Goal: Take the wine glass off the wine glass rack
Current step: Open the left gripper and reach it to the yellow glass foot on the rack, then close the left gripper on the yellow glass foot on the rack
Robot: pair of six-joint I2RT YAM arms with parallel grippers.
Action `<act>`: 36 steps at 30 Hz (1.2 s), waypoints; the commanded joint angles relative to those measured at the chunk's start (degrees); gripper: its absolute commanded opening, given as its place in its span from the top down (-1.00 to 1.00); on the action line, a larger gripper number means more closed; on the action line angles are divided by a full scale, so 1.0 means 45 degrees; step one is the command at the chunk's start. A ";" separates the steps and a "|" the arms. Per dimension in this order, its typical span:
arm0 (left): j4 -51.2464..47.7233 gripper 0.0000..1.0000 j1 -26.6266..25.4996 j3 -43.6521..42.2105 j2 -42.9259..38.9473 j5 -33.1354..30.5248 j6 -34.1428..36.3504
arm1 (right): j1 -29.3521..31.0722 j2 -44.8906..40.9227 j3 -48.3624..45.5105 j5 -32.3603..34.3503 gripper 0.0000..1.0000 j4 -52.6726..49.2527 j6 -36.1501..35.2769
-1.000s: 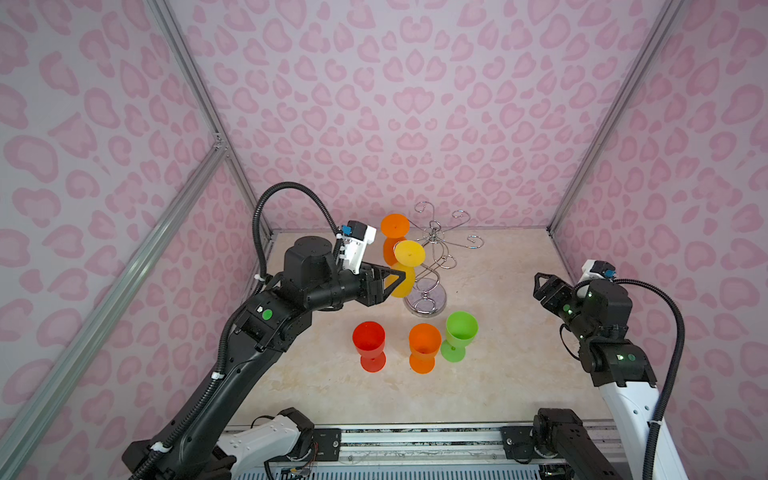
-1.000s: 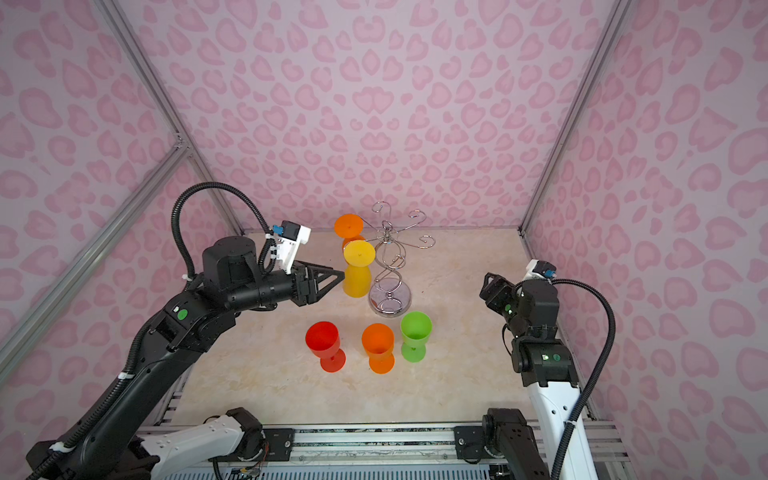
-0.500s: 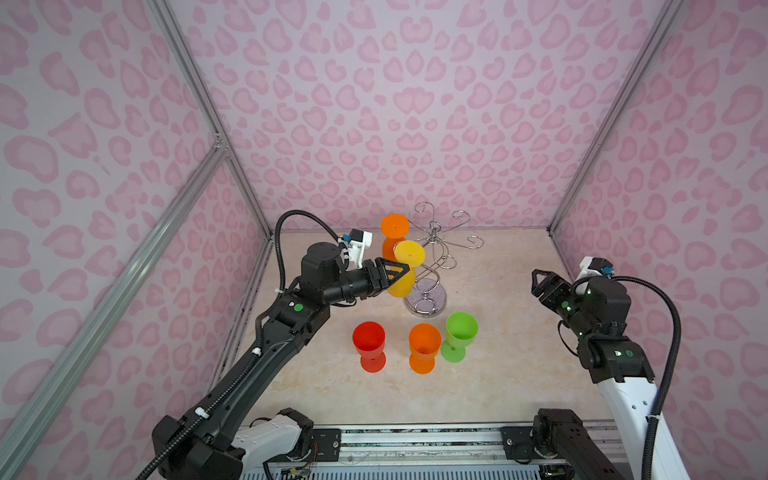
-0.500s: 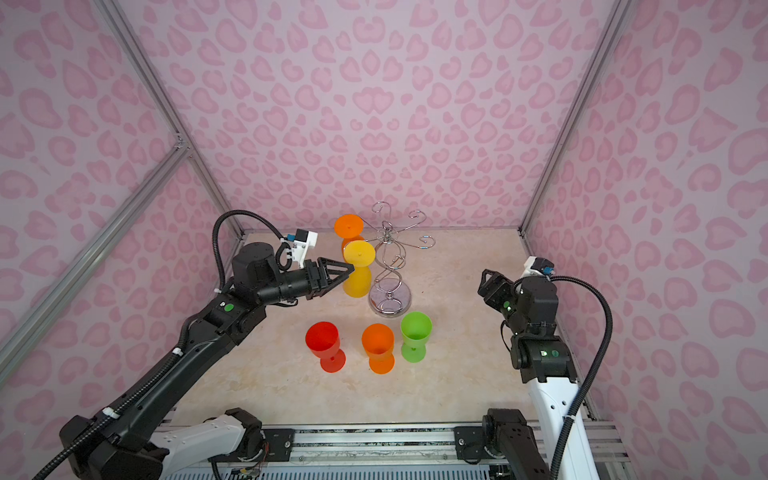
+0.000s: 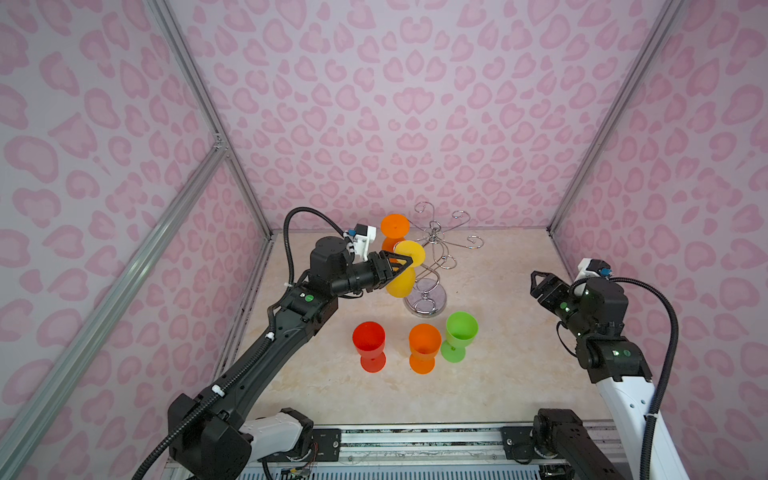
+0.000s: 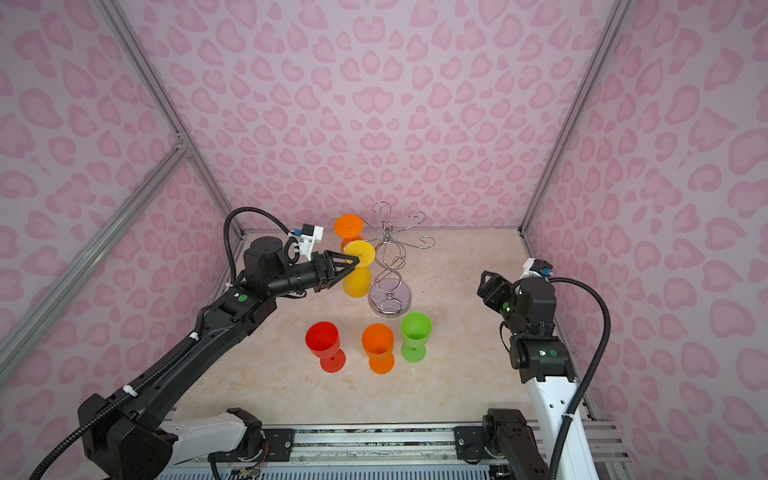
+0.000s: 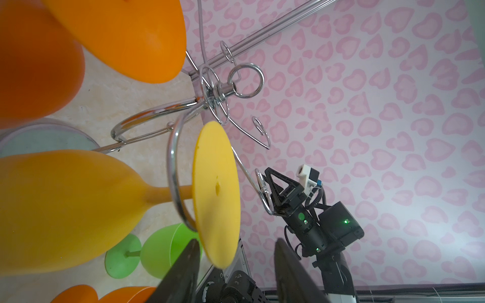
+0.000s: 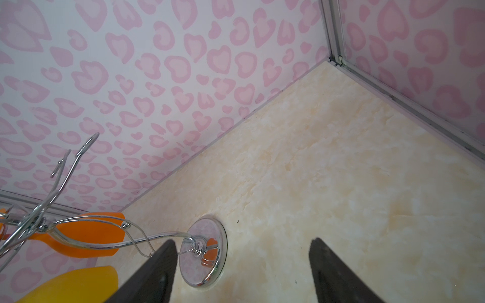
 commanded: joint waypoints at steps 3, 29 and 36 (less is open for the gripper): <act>0.0383 0.12 0.0009 0.0360 0.0181 -0.0094 0.0209 | 0.0000 0.0035 -0.0141 -0.0101 -0.59 0.0556 0.0050; -0.0132 0.89 0.0009 0.0441 0.0222 -0.0136 0.0654 | -0.0005 -0.0072 -0.0363 -0.0101 -0.59 0.0639 0.0103; -0.0202 0.96 0.0009 0.0422 0.0116 -0.0194 0.0545 | 0.0005 -0.0077 -0.0415 -0.0178 -0.59 0.0717 0.0162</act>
